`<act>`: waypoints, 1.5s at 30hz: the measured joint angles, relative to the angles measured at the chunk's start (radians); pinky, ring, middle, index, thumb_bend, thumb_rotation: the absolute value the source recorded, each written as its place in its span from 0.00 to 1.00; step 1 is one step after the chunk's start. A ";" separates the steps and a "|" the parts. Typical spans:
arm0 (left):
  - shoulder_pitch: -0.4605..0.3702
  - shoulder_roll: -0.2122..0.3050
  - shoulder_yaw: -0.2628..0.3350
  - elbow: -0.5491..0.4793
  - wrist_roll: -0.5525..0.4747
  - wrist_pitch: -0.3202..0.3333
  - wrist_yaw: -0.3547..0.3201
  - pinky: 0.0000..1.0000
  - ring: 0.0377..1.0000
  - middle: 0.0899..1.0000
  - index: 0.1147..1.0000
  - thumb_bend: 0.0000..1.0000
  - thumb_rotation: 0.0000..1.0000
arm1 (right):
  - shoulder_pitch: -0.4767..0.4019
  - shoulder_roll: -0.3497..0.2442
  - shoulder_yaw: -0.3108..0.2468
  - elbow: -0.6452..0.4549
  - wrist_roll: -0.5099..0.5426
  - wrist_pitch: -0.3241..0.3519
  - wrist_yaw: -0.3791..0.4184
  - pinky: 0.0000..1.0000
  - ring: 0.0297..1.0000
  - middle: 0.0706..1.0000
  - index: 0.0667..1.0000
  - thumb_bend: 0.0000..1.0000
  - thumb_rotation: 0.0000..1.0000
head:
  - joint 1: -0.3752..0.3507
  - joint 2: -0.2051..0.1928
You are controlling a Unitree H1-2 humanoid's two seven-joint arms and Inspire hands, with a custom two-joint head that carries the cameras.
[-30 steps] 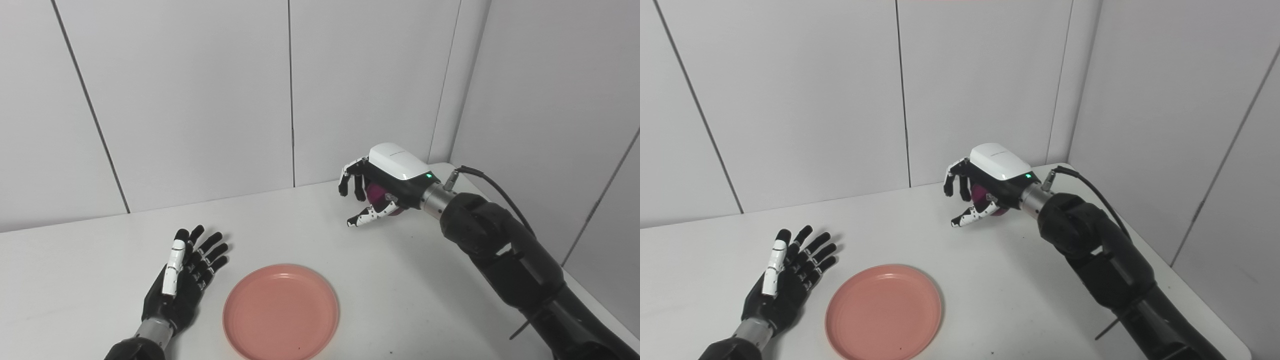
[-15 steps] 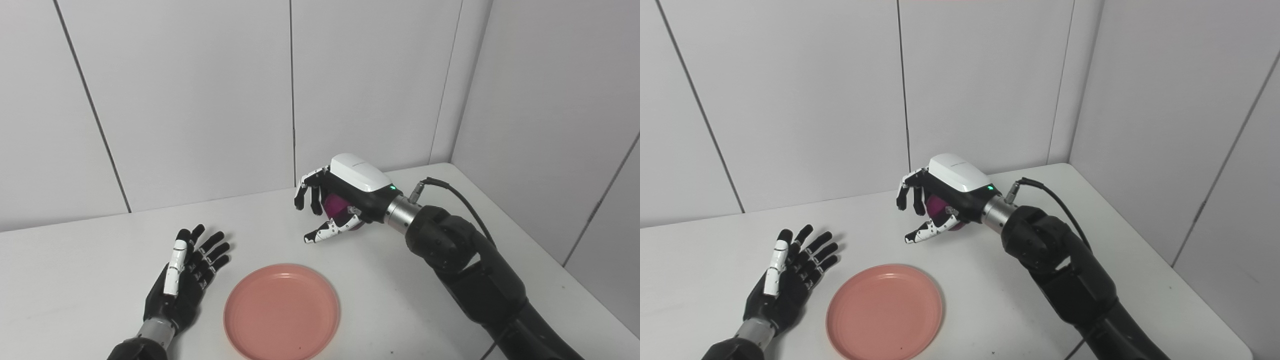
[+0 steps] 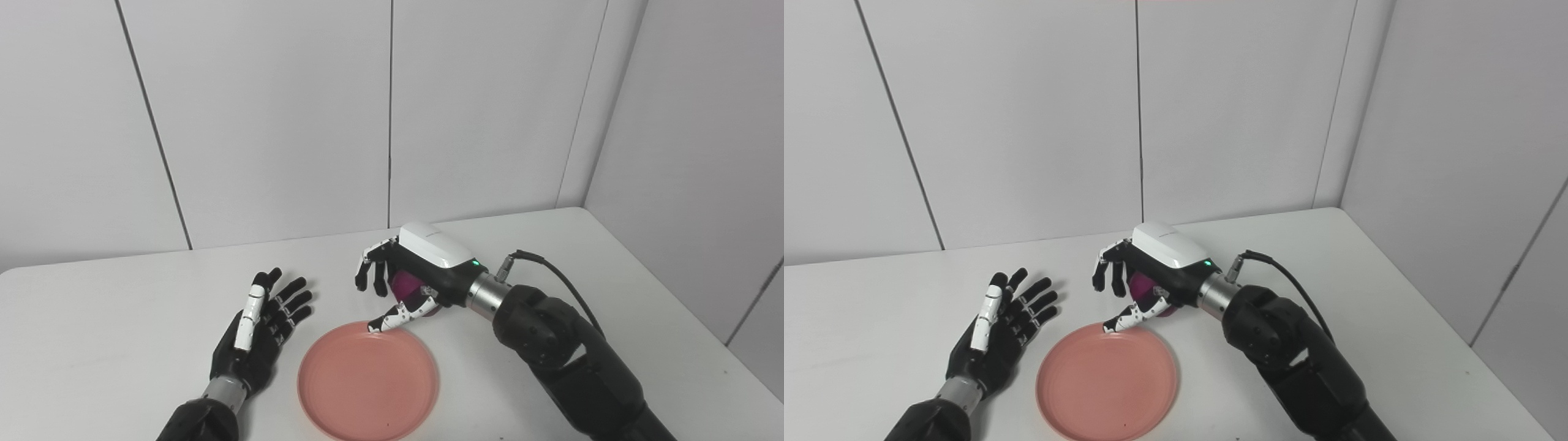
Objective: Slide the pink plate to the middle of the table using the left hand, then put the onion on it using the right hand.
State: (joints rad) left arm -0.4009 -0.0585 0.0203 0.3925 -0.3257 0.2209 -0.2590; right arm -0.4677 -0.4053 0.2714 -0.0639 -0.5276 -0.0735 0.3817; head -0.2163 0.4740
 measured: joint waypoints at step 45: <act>0.018 -0.032 -0.018 -0.028 0.007 0.001 0.025 0.87 0.84 0.83 0.98 0.66 0.78 | 0.091 0.041 0.097 0.111 -0.120 -0.150 -0.077 0.24 0.28 0.34 0.45 0.50 0.15 | 0.035 0.008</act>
State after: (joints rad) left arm -0.3825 -0.0900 0.0022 0.3646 -0.3187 0.2216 -0.2340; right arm -0.3772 -0.3641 0.3686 0.0470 -0.6479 -0.2239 0.3051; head -0.1810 0.4817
